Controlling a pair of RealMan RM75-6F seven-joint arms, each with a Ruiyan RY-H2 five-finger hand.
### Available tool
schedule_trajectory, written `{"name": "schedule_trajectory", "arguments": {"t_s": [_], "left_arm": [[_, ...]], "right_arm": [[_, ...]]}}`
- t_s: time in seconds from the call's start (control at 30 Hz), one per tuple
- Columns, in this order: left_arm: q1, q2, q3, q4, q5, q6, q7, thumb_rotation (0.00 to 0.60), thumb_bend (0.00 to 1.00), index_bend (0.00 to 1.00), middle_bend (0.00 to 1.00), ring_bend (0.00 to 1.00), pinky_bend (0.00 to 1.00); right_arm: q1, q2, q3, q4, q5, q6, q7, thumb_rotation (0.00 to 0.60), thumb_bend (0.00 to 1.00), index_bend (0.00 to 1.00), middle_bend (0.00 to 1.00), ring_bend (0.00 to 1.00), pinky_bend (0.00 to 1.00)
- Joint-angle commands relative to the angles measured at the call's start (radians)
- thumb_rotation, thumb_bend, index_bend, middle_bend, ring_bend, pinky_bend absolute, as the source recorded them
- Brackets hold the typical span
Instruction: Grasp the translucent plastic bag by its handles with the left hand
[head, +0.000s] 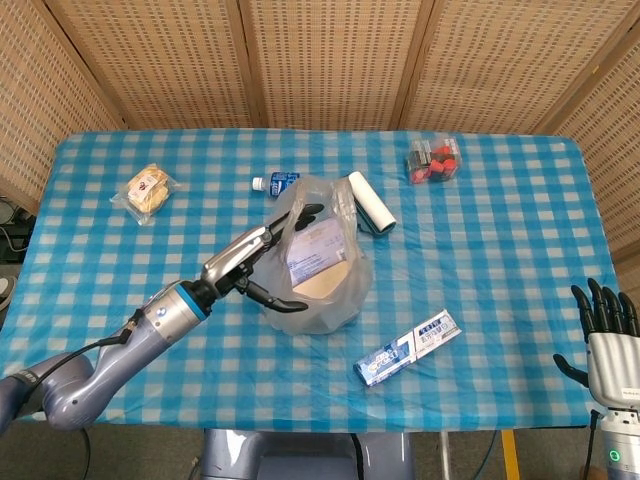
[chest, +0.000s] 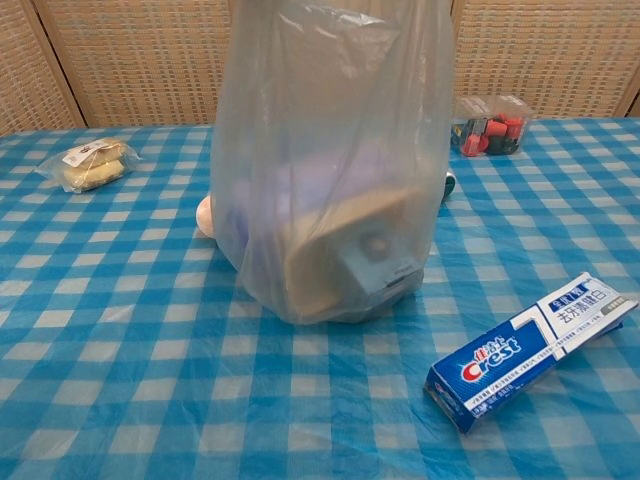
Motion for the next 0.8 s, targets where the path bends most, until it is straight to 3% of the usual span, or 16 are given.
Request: {"name": "schedule_trajectory", "arguments": {"t_s": [0.03, 0.33, 0.5, 0.8], "left_arm": [[-0.055, -0.017, -0.029, 0.033, -0.067, -0.071, -0.018, 0.6, 0.0, 0.0, 0.0, 0.0, 0.0], [-0.099, -0.081, -0.098, 0.104, -0.114, -0.179, -0.149, 0.6, 0.0, 0.0, 0.0, 0.0, 0.0], [-0.148, -0.156, -0.174, 0.191, -0.158, -0.29, -0.268, 0.6, 0.0, 0.0, 0.0, 0.0, 0.0], [-0.17, -0.245, -0.247, 0.3, -0.165, -0.393, -0.339, 0.6, 0.0, 0.0, 0.0, 0.0, 0.0]], "right_arm": [[0.001, -0.001, 0.0, 0.001, 0.002, -0.001, 0.001, 0.6, 0.0, 0.07, 0.0, 0.0, 0.0], [0.002, 0.001, 0.003, 0.004, 0.012, -0.003, 0.006, 0.6, 0.0, 0.08, 0.0, 0.0, 0.0], [0.004, 0.001, 0.003, 0.006, 0.016, -0.007, 0.01, 0.6, 0.0, 0.08, 0.0, 0.0, 0.0], [0.008, 0.003, 0.005, 0.01, 0.027, -0.018, 0.019, 0.6, 0.0, 0.08, 0.0, 0.0, 0.0]]}}
